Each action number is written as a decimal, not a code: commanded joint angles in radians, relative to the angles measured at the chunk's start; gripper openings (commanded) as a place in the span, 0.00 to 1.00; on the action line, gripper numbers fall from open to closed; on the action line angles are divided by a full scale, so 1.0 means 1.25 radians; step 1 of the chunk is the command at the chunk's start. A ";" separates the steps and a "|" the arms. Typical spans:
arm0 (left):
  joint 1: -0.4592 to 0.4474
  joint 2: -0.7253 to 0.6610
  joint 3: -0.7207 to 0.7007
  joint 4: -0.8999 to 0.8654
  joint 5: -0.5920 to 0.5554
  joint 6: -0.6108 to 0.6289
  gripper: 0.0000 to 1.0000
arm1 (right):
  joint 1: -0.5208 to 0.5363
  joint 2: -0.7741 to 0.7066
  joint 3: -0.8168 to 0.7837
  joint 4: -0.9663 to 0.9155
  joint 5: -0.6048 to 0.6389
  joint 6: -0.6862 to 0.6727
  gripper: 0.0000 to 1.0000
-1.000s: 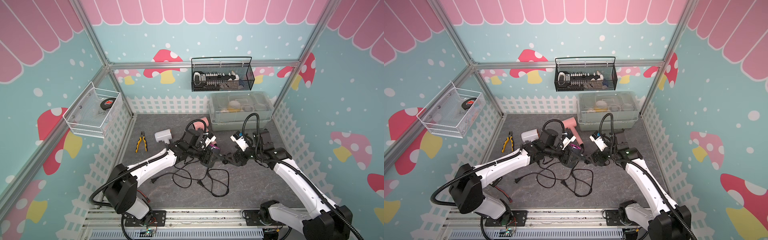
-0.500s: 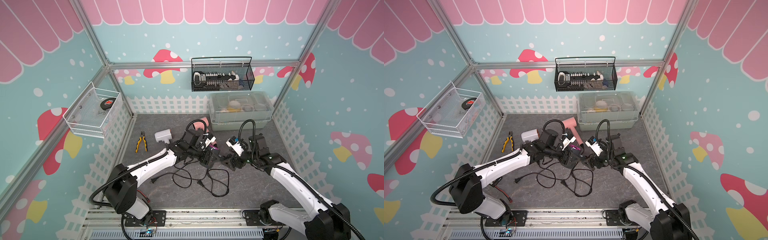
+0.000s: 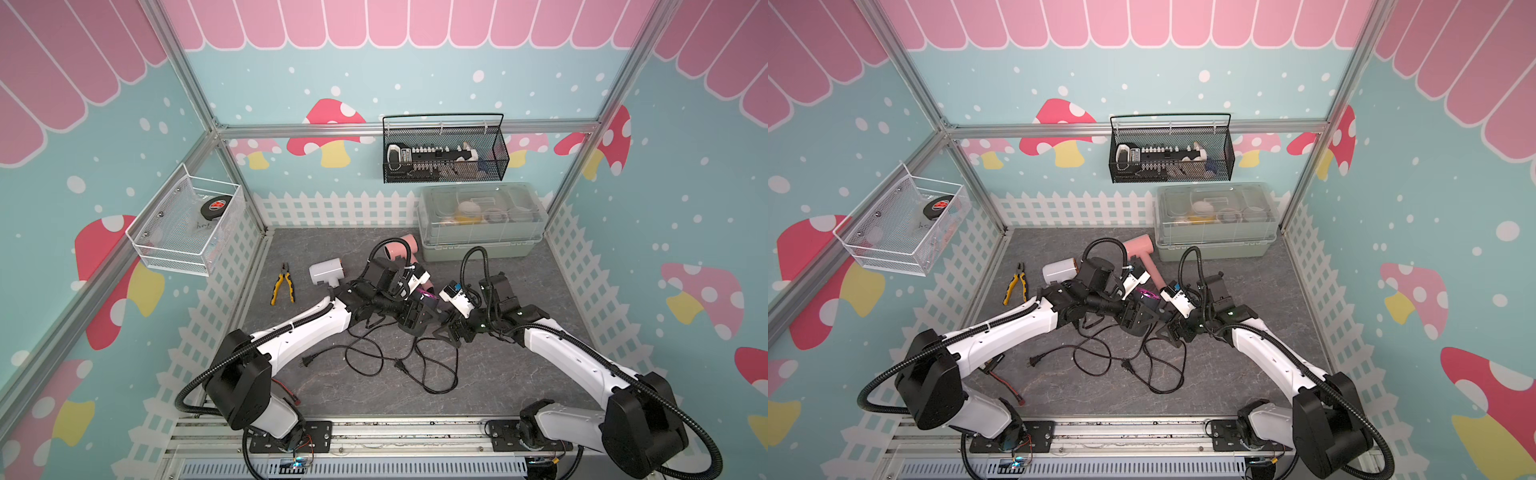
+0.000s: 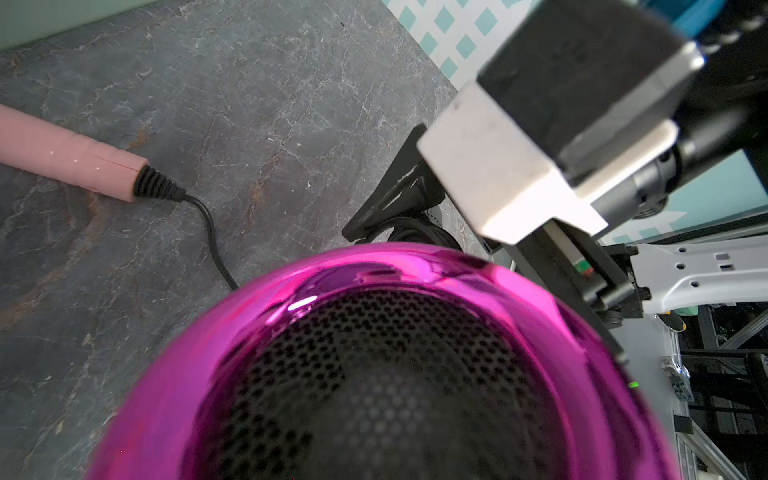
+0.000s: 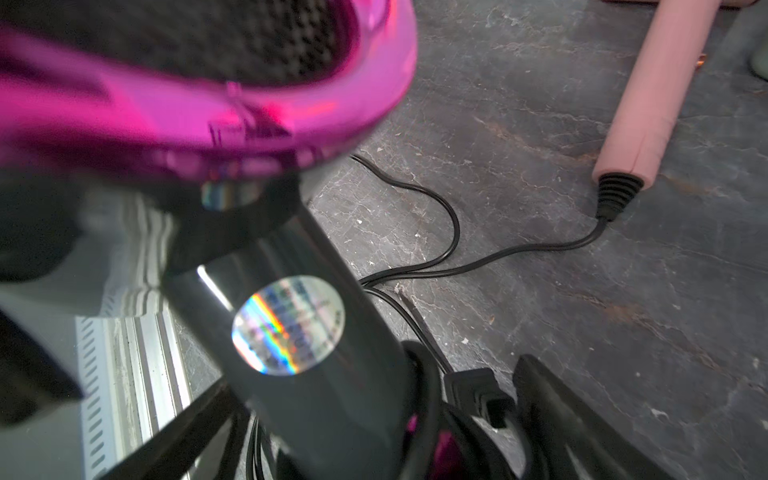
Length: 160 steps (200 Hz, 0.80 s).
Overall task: Wrap the cord around the hair dryer
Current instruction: Place the hair dryer at the center of the board.
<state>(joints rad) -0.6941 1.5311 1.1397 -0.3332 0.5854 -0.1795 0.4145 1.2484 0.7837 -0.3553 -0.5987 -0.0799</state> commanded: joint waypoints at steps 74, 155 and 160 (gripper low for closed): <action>0.037 -0.043 0.037 0.043 0.056 0.034 0.00 | 0.024 0.097 0.052 -0.029 -0.149 -0.035 0.18; 0.050 -0.019 0.088 0.052 0.000 0.029 0.20 | 0.001 0.126 0.066 -0.009 -0.093 -0.002 0.00; 0.049 -0.017 0.094 0.054 -0.011 0.027 0.29 | -0.010 0.126 0.064 -0.005 -0.089 0.006 0.00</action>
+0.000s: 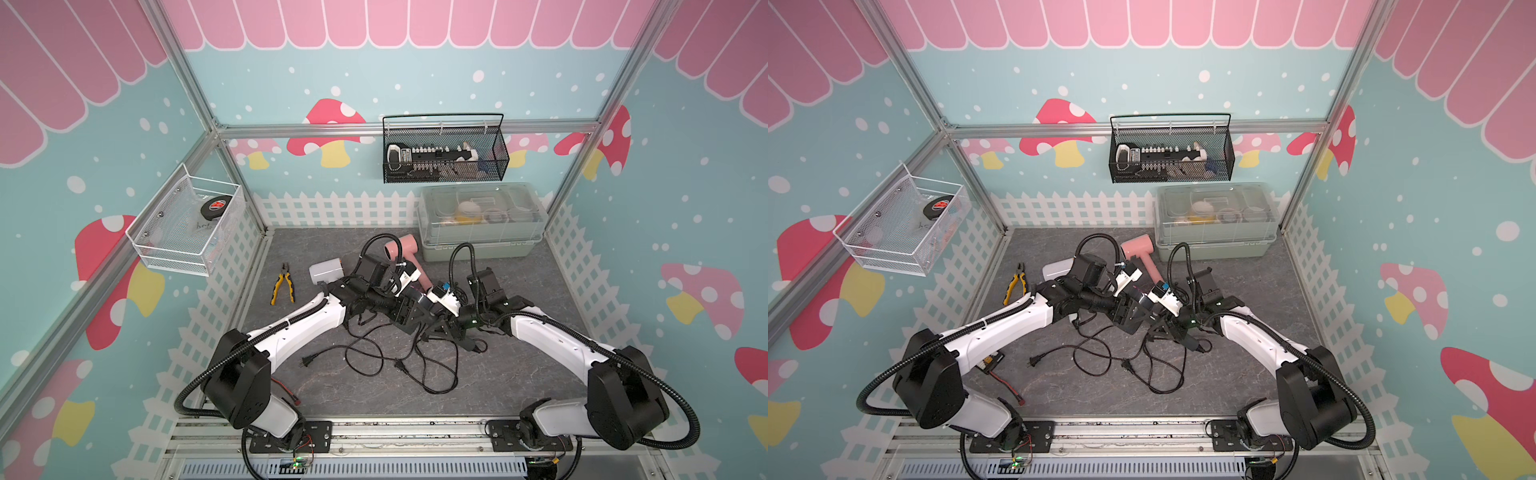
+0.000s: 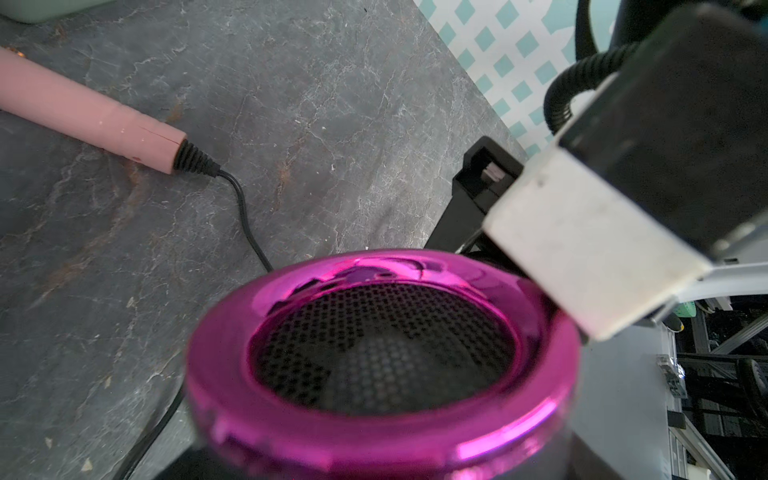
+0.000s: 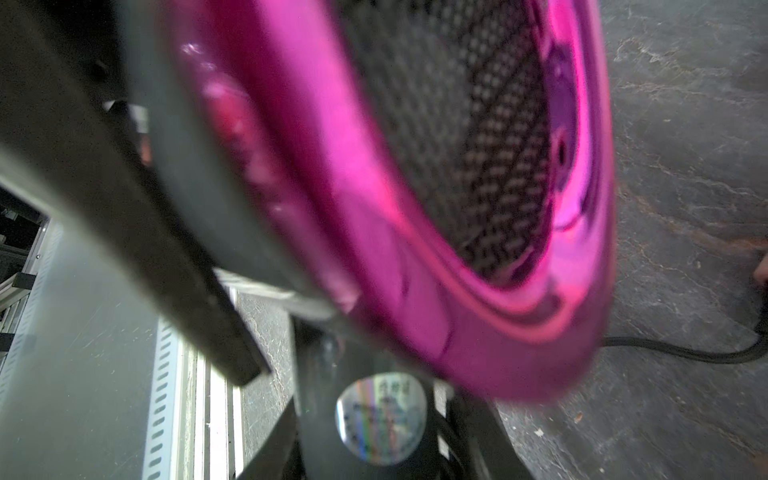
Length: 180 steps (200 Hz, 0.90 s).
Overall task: Wrap the cord around the hair dryer
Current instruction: Place the hair dryer at the center of the board.
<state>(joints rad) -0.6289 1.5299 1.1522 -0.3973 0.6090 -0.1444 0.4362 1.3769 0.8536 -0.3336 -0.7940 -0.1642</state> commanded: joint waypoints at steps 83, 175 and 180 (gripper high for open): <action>0.015 -0.065 0.033 0.208 -0.159 -0.050 0.99 | -0.337 0.104 -0.035 0.107 0.095 0.299 0.00; 0.015 -0.141 -0.075 0.236 -0.258 -0.060 0.99 | -0.539 0.252 0.002 0.148 0.189 0.407 0.00; 0.015 -0.143 -0.077 0.233 -0.262 -0.061 0.99 | -0.540 0.261 0.011 0.132 0.201 0.397 0.00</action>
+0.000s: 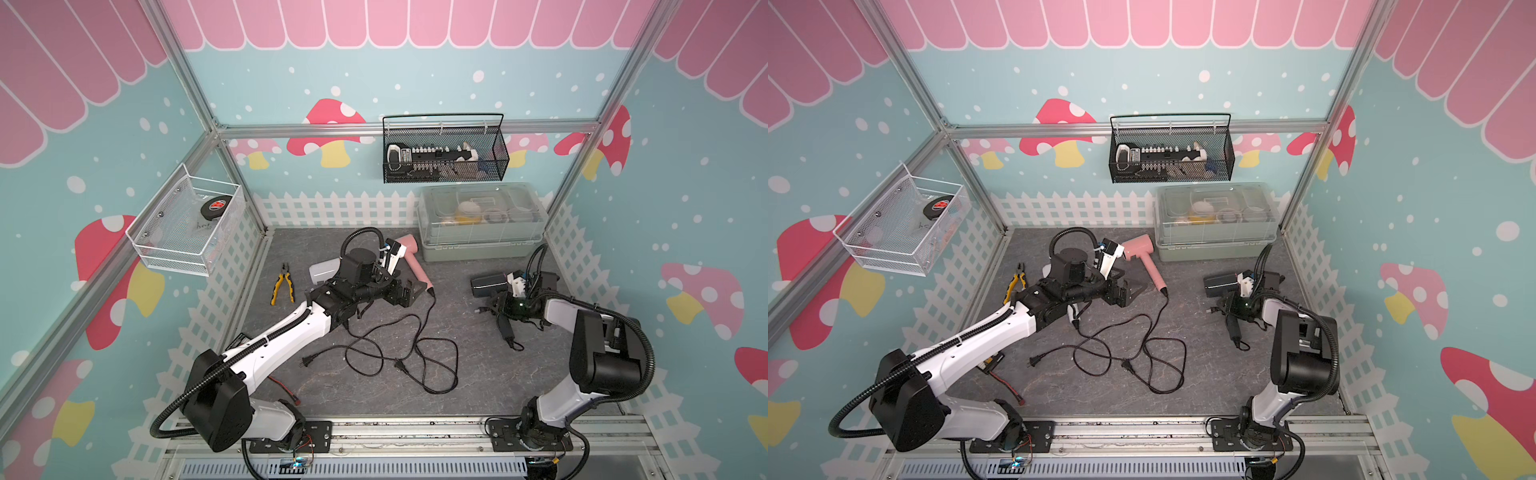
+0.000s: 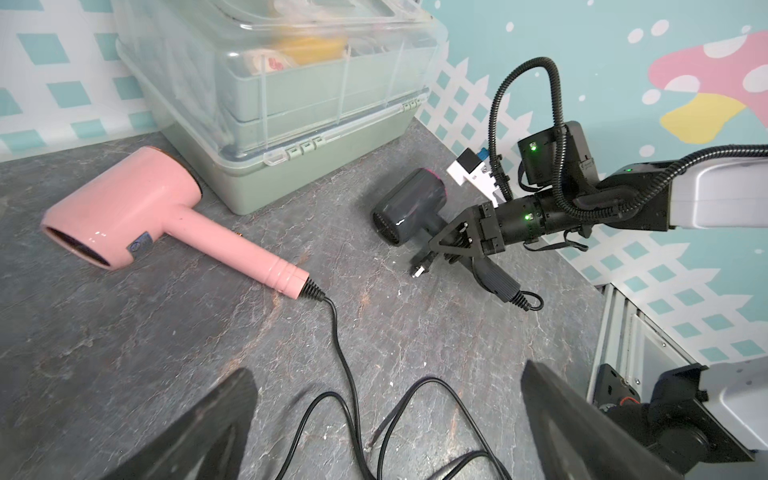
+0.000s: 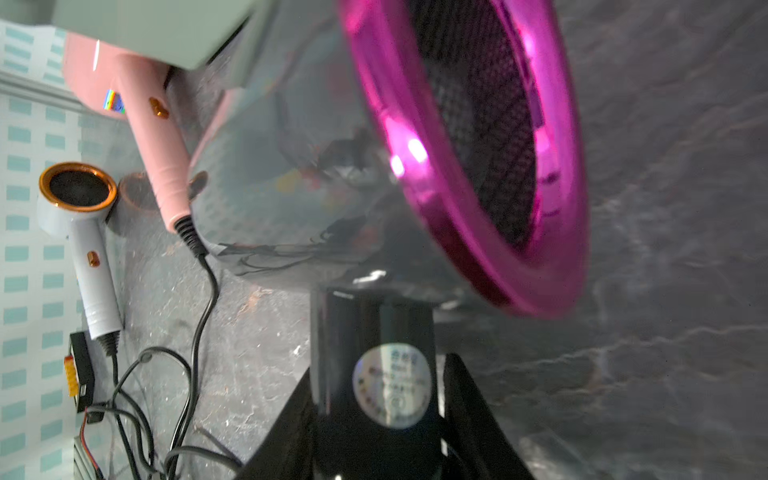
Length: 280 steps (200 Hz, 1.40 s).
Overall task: Wrap the cord around the hair dryer
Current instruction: Place the hair dryer at the center of the board.
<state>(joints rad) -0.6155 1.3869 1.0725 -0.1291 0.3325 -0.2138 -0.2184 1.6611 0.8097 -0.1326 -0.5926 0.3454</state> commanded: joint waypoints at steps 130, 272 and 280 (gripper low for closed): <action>0.013 0.037 0.054 -0.050 0.010 -0.029 0.99 | -0.018 0.022 0.109 -0.179 0.256 -0.088 0.83; 0.055 -0.028 -0.037 -0.047 -0.090 -0.090 0.95 | 0.267 -0.163 0.183 -0.192 0.268 -0.091 0.99; 0.059 -0.033 -0.042 -0.048 -0.095 -0.096 0.95 | 0.301 -0.138 0.196 -0.179 0.282 -0.086 0.99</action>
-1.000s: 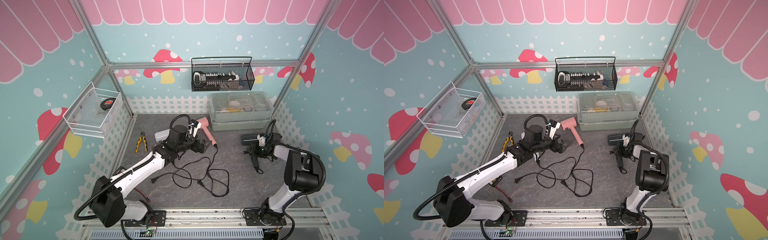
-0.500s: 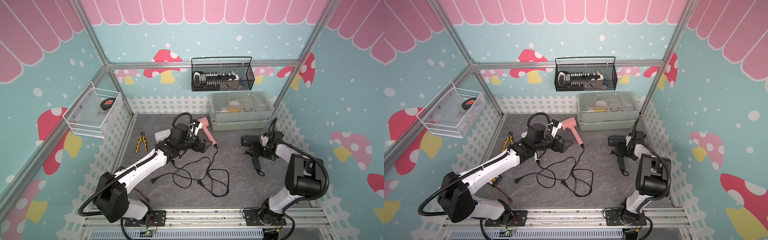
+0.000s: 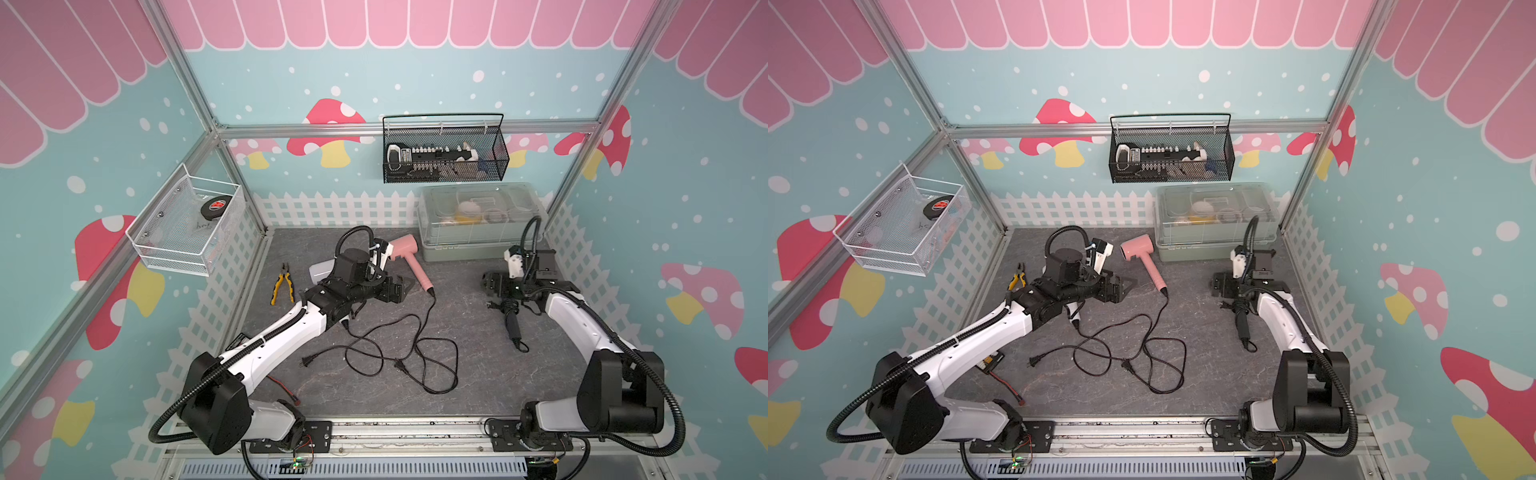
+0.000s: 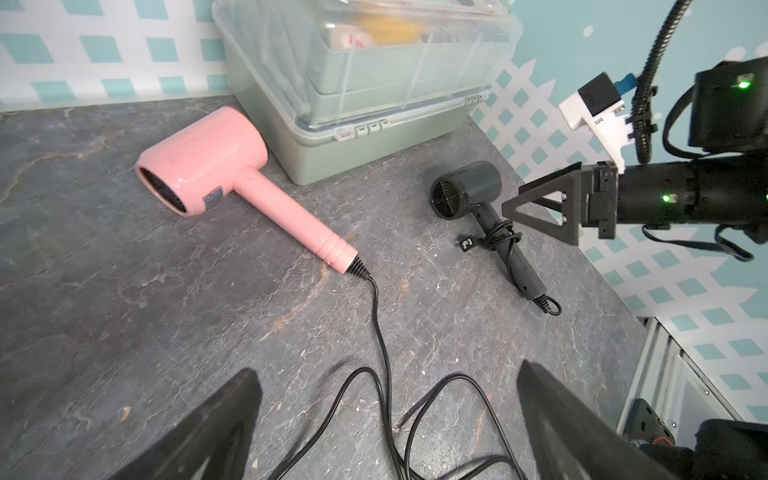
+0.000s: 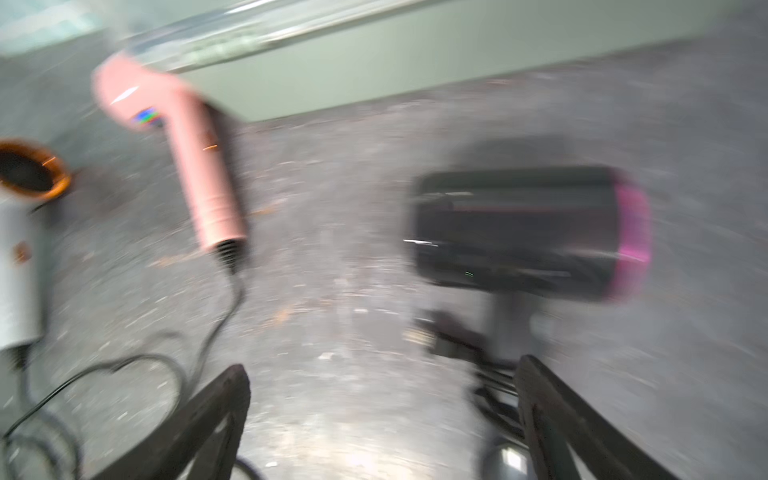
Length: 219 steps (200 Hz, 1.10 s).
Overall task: Wrap the cord around the hair dryer
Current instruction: Place the hair dryer at the center of the board, then pick up the hair dryer from the center of the board.
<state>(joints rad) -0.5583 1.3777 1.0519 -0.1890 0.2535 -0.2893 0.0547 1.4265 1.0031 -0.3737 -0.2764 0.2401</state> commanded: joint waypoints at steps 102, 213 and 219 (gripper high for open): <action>0.060 -0.112 -0.090 -0.014 -0.061 -0.048 0.95 | 0.315 0.423 0.344 0.036 0.176 -0.027 0.95; 0.066 -0.103 -0.090 -0.013 -0.058 -0.057 0.94 | 0.335 0.587 0.466 0.042 0.204 -0.042 0.81; 0.066 -0.104 -0.090 -0.013 -0.058 -0.056 0.94 | 0.335 0.594 0.473 0.042 0.206 -0.042 0.80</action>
<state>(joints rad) -0.4843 1.2499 0.9375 -0.1993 0.1898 -0.3416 0.4614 2.1330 1.5486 -0.3248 -0.0376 0.2031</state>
